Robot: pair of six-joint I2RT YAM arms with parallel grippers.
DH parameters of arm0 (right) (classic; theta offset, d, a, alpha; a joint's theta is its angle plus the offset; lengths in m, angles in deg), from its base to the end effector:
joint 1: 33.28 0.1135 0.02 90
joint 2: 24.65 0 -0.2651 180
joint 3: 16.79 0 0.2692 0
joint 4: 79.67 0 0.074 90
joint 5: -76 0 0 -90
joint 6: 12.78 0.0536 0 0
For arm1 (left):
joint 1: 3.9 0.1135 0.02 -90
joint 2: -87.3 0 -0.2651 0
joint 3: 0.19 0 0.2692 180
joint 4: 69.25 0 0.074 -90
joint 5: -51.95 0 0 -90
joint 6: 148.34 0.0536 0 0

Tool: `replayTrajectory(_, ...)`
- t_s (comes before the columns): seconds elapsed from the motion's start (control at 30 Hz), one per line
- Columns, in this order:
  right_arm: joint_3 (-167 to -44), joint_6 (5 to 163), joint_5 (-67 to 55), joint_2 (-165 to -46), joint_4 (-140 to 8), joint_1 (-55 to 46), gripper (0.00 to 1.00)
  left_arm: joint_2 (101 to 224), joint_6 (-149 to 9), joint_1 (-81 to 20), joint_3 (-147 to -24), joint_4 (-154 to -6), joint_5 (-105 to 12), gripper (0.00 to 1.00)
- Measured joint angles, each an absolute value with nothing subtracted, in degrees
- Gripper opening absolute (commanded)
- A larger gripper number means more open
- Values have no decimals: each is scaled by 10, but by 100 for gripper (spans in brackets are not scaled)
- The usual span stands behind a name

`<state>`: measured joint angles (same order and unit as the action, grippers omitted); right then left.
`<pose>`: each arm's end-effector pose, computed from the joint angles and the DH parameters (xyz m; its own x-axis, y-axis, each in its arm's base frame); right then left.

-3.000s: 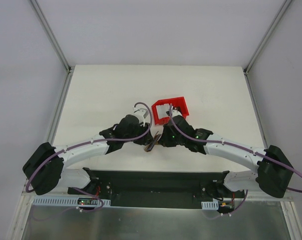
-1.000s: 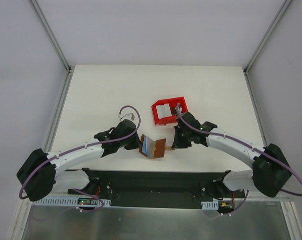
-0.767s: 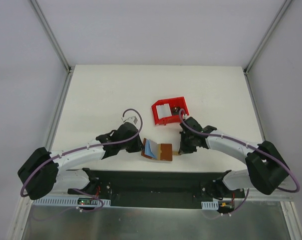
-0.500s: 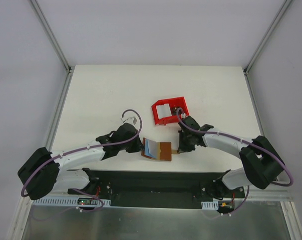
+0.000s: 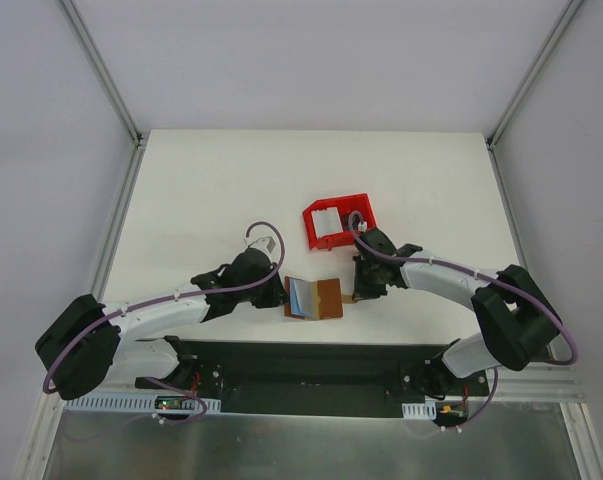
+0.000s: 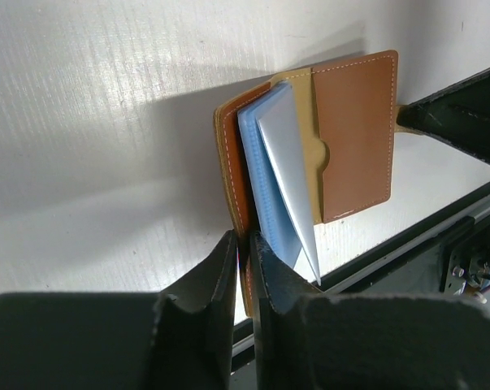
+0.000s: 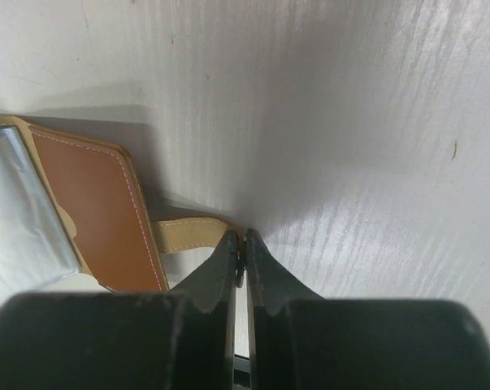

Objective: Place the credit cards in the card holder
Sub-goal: Open the card holder at the center of the board.

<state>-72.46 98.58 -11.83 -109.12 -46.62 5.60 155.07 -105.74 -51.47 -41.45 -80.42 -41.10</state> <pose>0.2249 0.1839 0.1352 -0.8728 -0.2362 -0.4272 -0.3471 0.9156 0.2029 0.1743 -0.1950 0.1608 -0.8426 -0.1677 -0.5118 0.2146 0.7671 -0.6046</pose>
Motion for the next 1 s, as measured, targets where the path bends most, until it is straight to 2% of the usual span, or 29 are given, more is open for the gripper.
replayTrajectory(0.17, -725, 985, -117, -1091, -466, 56, 5, 1551, -1054, -515, -415, -802, -412, 17)
replayTrajectory(0.27, -725, 982, -116, -1091, -467, 55, 5, 1551, -1054, -515, -415, -802, -411, 12)
replayTrajectory(0.77, -729, 974, -106, -1098, -466, 53, 5, 1551, -1055, -515, -415, -782, -410, 21)
replayTrajectory(0.9, -733, 972, -104, -1101, -464, 53, 5, 1553, -1055, -515, -415, -771, -410, 19)
replayTrajectory(1.0, -736, 971, -101, -1105, -464, 53, 5, 1559, -1056, -514, -415, -767, -408, 15)
